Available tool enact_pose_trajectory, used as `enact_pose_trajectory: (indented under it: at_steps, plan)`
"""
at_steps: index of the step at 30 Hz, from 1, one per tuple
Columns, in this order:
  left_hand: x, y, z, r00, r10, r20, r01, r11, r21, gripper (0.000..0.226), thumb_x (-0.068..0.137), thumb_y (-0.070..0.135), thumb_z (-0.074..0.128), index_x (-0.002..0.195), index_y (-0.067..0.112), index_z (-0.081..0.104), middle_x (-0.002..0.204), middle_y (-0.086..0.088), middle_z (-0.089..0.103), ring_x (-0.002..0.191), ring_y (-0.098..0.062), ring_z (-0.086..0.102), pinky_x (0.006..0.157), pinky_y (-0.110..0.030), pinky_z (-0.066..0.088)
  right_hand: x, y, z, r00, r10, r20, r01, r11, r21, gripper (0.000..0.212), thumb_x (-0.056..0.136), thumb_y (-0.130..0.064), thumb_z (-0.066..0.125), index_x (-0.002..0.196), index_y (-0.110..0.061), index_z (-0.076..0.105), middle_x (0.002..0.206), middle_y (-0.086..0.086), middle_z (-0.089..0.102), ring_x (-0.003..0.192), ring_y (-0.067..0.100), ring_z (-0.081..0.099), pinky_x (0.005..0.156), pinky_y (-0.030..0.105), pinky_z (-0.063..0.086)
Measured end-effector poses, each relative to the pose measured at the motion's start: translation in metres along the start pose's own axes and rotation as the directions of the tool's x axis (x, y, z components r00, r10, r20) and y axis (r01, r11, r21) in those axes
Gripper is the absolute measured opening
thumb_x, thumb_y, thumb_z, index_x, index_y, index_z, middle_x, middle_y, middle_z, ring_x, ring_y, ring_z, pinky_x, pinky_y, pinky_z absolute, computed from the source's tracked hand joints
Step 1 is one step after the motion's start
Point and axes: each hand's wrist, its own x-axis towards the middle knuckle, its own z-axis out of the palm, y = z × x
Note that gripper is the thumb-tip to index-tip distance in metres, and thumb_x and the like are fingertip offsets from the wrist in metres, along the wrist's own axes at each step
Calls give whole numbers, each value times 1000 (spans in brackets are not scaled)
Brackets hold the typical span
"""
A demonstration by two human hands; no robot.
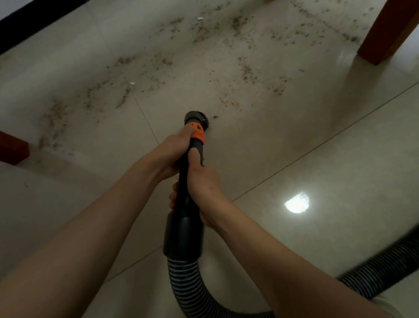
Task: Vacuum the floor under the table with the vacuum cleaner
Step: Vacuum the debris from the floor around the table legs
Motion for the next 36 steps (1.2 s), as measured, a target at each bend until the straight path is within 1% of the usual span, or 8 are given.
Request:
enact_pose_trajectory:
  at_steps: [4, 7, 13, 20, 24, 30, 34, 36]
  plan:
    - [3, 1, -1, 1000, 12, -28, -12, 1000, -8, 37, 98, 35, 40, 101, 0, 50, 76, -10, 53, 63, -20, 51, 57, -29, 43, 0, -6, -3, 996, 43, 73, -50, 995, 89, 49, 100, -47, 36, 109, -2, 53, 57, 9, 50, 37, 18, 51, 43, 27, 46]
    - [2, 4, 3, 999, 22, -27, -22, 1000, 13, 36, 98, 36, 41, 92, 2, 52, 77, -10, 52, 64, -20, 50, 57, -28, 42, 2, -5, -2, 999, 40, 29, -42, 997, 72, 54, 99, -49, 37, 111, 0, 56, 56, 8, 52, 37, 18, 52, 43, 27, 46]
    - [3, 13, 16, 999, 32, 15, -32, 999, 38, 39, 98, 37, 40, 102, 0, 50, 82, -10, 54, 65, -18, 52, 52, -24, 45, 6, -11, -12, 1000, 11, -19, -10, 998, 61, 51, 100, -49, 36, 90, -4, 57, 53, 6, 53, 39, 18, 53, 47, 29, 49]
    - [4, 20, 29, 998, 56, 12, -56, 997, 47, 37, 97, 36, 41, 86, 3, 52, 77, -9, 53, 62, -17, 51, 53, -25, 42, 8, -19, -19, 999, 5, -45, -1, 995, 98, 53, 99, -49, 37, 101, -1, 58, 49, 6, 53, 38, 19, 53, 45, 28, 47]
    - [-1, 14, 20, 999, 43, -14, -43, 998, 43, 36, 98, 35, 40, 98, 0, 49, 77, -10, 52, 62, -18, 49, 54, -26, 41, 2, -13, -12, 1000, 17, 0, -16, 998, 58, 53, 100, -49, 34, 110, -1, 54, 53, 8, 53, 39, 20, 53, 45, 28, 48]
    - [-11, -7, 1, 997, 11, -79, -12, 1000, -8, 36, 98, 35, 38, 100, 0, 48, 78, -11, 51, 63, -19, 49, 56, -28, 40, -11, -1, -1, 995, 62, 77, -64, 997, 29, 49, 101, -46, 34, 117, -2, 50, 56, 9, 50, 36, 17, 51, 40, 25, 47]
    - [-21, -15, -3, 998, -3, -64, 1, 1000, -30, 34, 97, 33, 40, 82, 4, 49, 74, -11, 50, 59, -18, 47, 47, -23, 41, -17, 8, 4, 994, 78, 81, -79, 997, 15, 46, 100, -47, 33, 119, -7, 49, 57, 9, 50, 38, 18, 51, 41, 25, 46]
    - [-25, -17, -1, 998, 1, -64, -2, 1000, -27, 33, 97, 32, 41, 80, 4, 48, 74, -11, 50, 59, -18, 48, 46, -21, 41, -20, 13, 3, 994, 89, 70, -90, 996, 11, 48, 100, -49, 32, 117, -7, 50, 58, 9, 50, 39, 18, 51, 42, 25, 46]
